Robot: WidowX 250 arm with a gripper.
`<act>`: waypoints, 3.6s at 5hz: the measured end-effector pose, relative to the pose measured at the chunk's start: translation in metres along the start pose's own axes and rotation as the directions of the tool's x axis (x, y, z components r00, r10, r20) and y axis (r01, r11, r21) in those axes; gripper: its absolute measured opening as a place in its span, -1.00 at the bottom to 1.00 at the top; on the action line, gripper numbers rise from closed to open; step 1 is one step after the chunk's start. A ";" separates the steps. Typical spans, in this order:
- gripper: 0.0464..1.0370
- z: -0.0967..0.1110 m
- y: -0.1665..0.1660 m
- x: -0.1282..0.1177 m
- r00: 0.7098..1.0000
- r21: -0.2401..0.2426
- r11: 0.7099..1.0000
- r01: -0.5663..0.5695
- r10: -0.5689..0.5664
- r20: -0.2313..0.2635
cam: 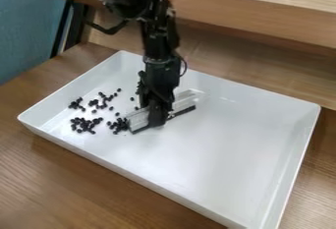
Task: Sweep into pile
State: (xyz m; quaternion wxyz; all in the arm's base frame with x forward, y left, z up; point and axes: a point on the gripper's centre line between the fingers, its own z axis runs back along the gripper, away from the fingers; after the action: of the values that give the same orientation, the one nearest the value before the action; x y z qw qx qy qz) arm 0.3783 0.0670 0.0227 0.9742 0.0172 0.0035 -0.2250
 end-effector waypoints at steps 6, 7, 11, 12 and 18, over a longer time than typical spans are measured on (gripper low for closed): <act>-0.28 -0.003 0.009 -0.035 0.912 -0.007 0.918 -0.397 0.396 0.106; -0.28 -0.002 0.013 -0.047 0.898 -0.013 0.902 -0.432 0.432 0.084; -0.29 0.001 0.038 -0.062 0.882 -0.008 0.883 -0.470 0.469 0.049; -0.29 0.001 0.040 -0.063 0.887 0.008 0.888 -0.461 0.460 0.048; 0.93 0.013 0.059 -0.082 0.855 -0.055 0.854 -0.517 0.519 0.024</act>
State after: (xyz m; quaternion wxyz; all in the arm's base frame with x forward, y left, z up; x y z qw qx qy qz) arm 0.3303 0.1561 0.0387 0.9988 -0.0096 -0.0143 0.0452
